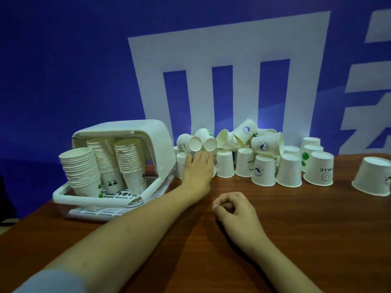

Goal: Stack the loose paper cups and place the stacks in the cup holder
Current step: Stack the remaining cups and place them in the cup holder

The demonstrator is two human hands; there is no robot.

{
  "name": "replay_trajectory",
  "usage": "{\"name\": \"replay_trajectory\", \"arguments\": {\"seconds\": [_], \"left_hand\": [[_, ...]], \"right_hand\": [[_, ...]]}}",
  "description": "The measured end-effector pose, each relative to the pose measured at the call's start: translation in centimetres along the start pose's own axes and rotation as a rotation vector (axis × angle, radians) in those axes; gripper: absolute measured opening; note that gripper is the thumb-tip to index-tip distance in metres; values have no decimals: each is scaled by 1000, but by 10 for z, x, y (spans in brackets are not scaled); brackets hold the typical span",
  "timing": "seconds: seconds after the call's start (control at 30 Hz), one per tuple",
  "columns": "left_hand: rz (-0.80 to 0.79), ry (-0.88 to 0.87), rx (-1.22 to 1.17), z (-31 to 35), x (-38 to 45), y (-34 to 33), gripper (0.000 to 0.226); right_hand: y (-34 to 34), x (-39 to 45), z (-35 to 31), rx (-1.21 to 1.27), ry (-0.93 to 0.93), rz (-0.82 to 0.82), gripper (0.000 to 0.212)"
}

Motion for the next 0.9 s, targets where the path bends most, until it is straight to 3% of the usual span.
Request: {"name": "replay_trajectory", "arguments": {"seconds": [0.1,0.23,0.37,0.5,0.63,0.73,0.9], "left_hand": [[75,3,15,-1,-14,12,53],[0,20,-159,-12,-38,5,42],[101,267,-720,-35,-65,18,38],[90,493,-765,-48,-78,3,49],[-68,872,-1067,-55,-87,-26,75],[-188,894,-1139,-50,-86,-26,83],[-323,702,-1259,-52,-94,-26,58]], "right_hand": [[0,2,-2,0,2,16,10],[2,-1,-1,16,-11,56,10],[8,-4,4,95,-87,111,12],[10,-3,8,196,-169,155,16],[9,-4,10,284,-209,141,8],[9,0,11,348,-215,125,6],[13,2,10,358,-194,217,8]]}}
Point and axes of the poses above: each hand's wrist, its own x-axis towards the middle knuckle, its own y-axis out of the back of the hand, z = x × y, the point moved 6 cm from there along x, towards the middle knuckle, and after that the axes turned 5 degrees about y, right-handed, at the moved point
